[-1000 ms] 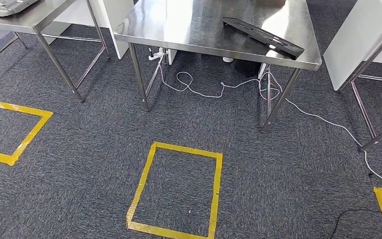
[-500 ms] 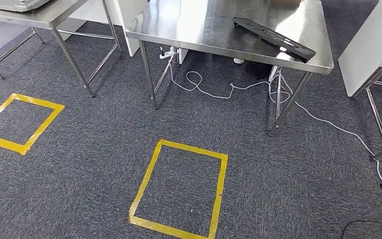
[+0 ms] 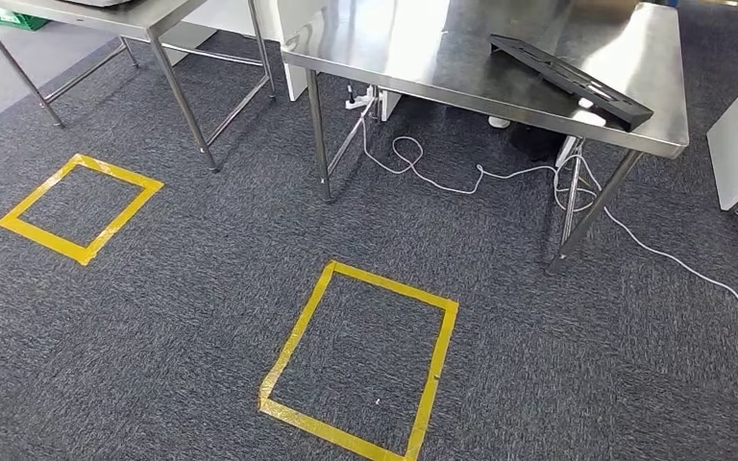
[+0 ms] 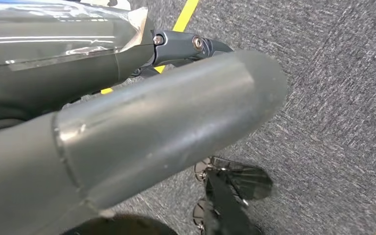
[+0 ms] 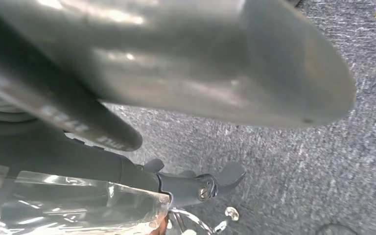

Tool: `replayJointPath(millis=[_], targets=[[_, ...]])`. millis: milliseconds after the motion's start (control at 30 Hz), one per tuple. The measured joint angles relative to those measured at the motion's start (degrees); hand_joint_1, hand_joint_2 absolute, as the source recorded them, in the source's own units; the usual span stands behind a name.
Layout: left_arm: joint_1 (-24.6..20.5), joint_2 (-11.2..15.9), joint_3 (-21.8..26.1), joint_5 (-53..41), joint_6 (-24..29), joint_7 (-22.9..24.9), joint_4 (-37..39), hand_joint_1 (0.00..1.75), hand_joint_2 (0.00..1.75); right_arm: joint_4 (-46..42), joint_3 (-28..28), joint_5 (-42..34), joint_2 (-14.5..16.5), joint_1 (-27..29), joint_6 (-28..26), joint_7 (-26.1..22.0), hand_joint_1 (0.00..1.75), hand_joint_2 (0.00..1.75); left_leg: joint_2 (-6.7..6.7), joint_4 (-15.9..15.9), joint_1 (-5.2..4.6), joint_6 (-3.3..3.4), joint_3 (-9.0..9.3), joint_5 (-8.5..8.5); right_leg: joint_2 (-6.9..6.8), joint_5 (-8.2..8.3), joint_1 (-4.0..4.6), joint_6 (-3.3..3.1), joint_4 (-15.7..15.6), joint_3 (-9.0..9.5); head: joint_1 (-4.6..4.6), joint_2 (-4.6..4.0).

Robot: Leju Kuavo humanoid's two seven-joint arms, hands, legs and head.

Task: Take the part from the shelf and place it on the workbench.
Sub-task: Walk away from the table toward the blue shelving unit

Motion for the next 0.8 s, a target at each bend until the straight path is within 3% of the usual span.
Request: replayJointPath(millis=[33,100,167,267,333,367,433,467,533,600,667,733,800], targets=[[-0.1,0.0,0.0,0.0,0.0,0.0,0.0,0.0,0.0,0.0,0.0,0.1,0.0,0.0,-0.1,0.1,0.0,0.0,0.48,-1.2,-0.27,0.22,0.57,0.13,-0.44,0.05,0.11,0.11,0.0,0.06,0.05,0.0],[-0.1,0.1,0.0,0.0,0.0,0.0,0.0,0.0,0.0,0.0,0.0,0.2,0.1,-0.2,-0.3,0.3,0.0,0.0,-0.44,-1.7,-0.48,0.66,0.38,0.55,-1.24,0.21,0.18,0.55,0.0,0.08,0.1,0.01],[0.0,0.1,0.0,0.0,0.1,0.0,0.0,0.0,0.0,0.0,0.0,0.4,0.1,-0.3,-0.5,0.4,0.0,0.0,-1.35,-2.4,-0.27,1.3,0.26,1.46,-0.09,-0.81,0.08,0.93,1.4,-0.73,0.18,0.01],[-0.1,0.0,0.0,0.1,0.2,0.0,0.0,0.0,0.0,0.0,0.0,0.5,0.1,-0.1,-0.6,0.5,0.0,0.0,-2.87,-2.8,-0.06,1.92,-0.42,2.4,3.23,-5.85,-0.29,0.64,11.5,-5.27,0.41,0.0],[0.0,0.0,0.0,0.1,0.2,0.0,0.0,0.0,0.0,0.0,0.0,0.5,0.0,0.1,-0.6,0.6,0.0,0.0,-4.06,-2.7,-0.09,1.85,-0.74,2.6,3.7,-7.42,-0.47,1.02,16.6,-7.35,0.44,0.0],[0.1,0.0,0.0,0.1,0.2,0.0,0.0,0.0,0.0,0.0,0.0,0.5,0.0,0.2,-0.6,0.6,0.0,0.0,-4.67,-2.6,-0.09,1.78,-0.79,2.65,3.79,-6.77,-0.55,1.53,15.9,-6.83,0.46,0.0],[0.1,0.0,0.0,0.1,0.2,0.0,0.0,0.0,0.0,0.0,0.0,0.5,-0.1,0.1,-0.6,0.6,0.0,0.0,-5.86,-2.3,-0.06,1.58,-0.82,2.61,4.6,-3.53,-0.83,2.61,8.3,-2.98,0.47,0.0],[0.1,0.0,0.0,0.1,0.2,0.0,0.0,0.0,0.0,0.0,0.0,0.5,-0.1,0.1,-0.6,0.6,0.0,0.0,-6.41,-2.0,-0.17,1.36,-0.94,2.49,5.48,-2.19,-0.95,2.79,4.3,-1.11,0.47,0.0],[0.1,0.0,0.0,0.1,0.2,0.1,0.0,0.0,0.0,0.1,0.0,0.5,-0.1,0.0,-0.6,0.6,0.0,0.0,-7.21,-1.6,-0.31,0.72,-1.44,2.39,6.57,-1.07,-1.02,2.35,0.2,0.73,0.41,0.0],[0.2,0.0,0.0,0.1,0.2,0.1,0.0,0.0,0.0,0.1,0.0,0.5,-0.1,-0.1,-0.6,0.6,0.0,0.0,-7.83,-1.5,-0.19,0.05,-1.93,2.55,6.06,-0.91,-0.95,1.53,0.0,0.76,0.35,0.0],[0.2,0.0,0.0,0.1,0.2,0.1,0.0,0.0,0.0,0.1,0.0,0.5,-0.1,-0.1,-0.5,0.7,0.0,0.0,-7.06,-0.3,0.02,-0.55,-2.69,1.7,5.22,-0.65,-1.21,0.78,-0.2,0.78,0.24,0.0],[0.2,0.0,0.0,0.2,0.2,0.1,0.0,0.0,0.0,0.1,0.0,0.6,0.0,-0.1,-0.4,0.7,0.0,0.0,-5.01,5.1,0.22,-1.14,-5.23,-1.46,4.19,-0.62,-1.31,0.02,-0.3,0.83,-0.04,0.0],[0.2,0.0,0.0,0.3,0.3,0.1,0.0,0.0,0.0,0.1,0.0,0.6,0.0,0.0,-0.1,0.7,0.0,0.0,-3.84,12.7,0.44,-1.64,-8.98,-4.8,3.06,-0.72,-1.09,-0.37,-0.3,0.78,-0.19,0.0]])
